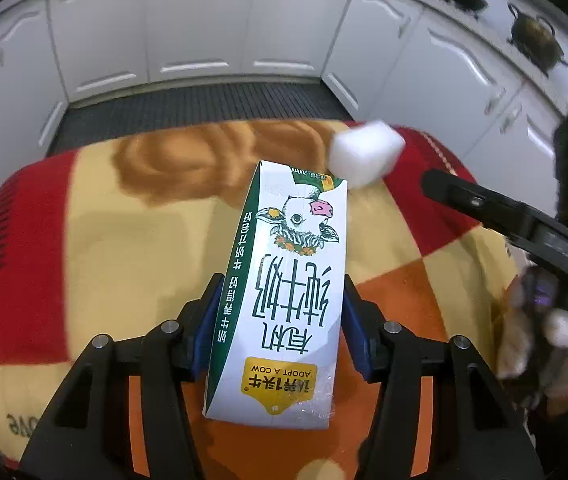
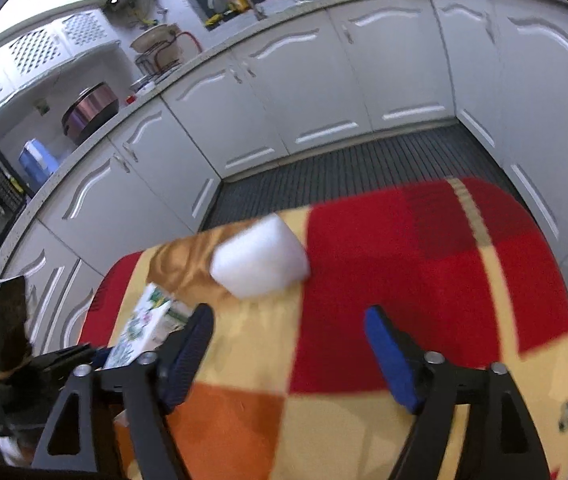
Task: Collect trash
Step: 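Grasp the white milk carton with the left tool while the right tool grasps the white sponge, then carry the milk carton and sponge over the white bin with both tools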
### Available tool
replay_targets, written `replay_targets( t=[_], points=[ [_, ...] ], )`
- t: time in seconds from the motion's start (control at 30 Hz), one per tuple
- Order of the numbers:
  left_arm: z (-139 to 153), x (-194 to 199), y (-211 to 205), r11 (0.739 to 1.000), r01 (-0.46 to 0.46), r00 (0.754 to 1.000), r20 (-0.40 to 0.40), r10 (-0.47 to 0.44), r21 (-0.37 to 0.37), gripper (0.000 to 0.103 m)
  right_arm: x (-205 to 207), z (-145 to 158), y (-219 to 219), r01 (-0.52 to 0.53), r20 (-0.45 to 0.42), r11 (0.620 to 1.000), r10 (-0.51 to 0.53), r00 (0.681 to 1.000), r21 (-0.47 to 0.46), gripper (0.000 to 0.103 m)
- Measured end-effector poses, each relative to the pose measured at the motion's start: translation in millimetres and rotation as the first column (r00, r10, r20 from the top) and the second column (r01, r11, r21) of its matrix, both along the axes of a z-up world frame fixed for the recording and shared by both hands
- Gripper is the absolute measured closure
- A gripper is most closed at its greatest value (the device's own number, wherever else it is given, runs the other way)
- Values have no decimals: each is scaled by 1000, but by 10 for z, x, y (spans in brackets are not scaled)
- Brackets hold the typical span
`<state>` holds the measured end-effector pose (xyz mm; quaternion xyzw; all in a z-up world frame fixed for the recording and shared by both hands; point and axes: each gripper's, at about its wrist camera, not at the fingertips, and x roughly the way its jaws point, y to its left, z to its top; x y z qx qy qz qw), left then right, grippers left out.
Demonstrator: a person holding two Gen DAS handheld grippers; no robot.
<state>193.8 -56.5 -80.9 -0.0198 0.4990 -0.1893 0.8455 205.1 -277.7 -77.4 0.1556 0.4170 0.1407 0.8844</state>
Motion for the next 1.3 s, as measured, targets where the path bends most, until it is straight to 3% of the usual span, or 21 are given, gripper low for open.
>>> replay_targets(
  t=[0.23,0.33,0.37,0.4,0.63,1.0,1.3],
  points=[
    [50,-96,225,998,-60,998,-3,60,-17,50,354,23,427,-84,64,982,95,993,-167,15],
    [48,-126,217,997,-70,998,-4,70,-19,50,477,-72,570,-131,30,962,142,989,-239,16],
    [46,-142,215,997,-71,997,-3,71,-19,50,497,-102,584,-133,21,957,143,990,-257,25],
    [47,-145,203,997,-72,997,-2,72,-21,50,499,-122,565,-125,17,958,134,991,-260,50],
    [85,-223,64,997,-55,998,18,56,-45,50,92,46,201,-99,58,985,108,992,-143,54],
    [139,-449,-460,1000,10,998,68,-8,-29,50,-824,163,-235,-42,87,993,52,995,-110,53],
    [123,-552,-754,999,47,995,87,-46,-6,50,-1125,143,-529,30,78,996,-24,997,-84,53]
  ],
)
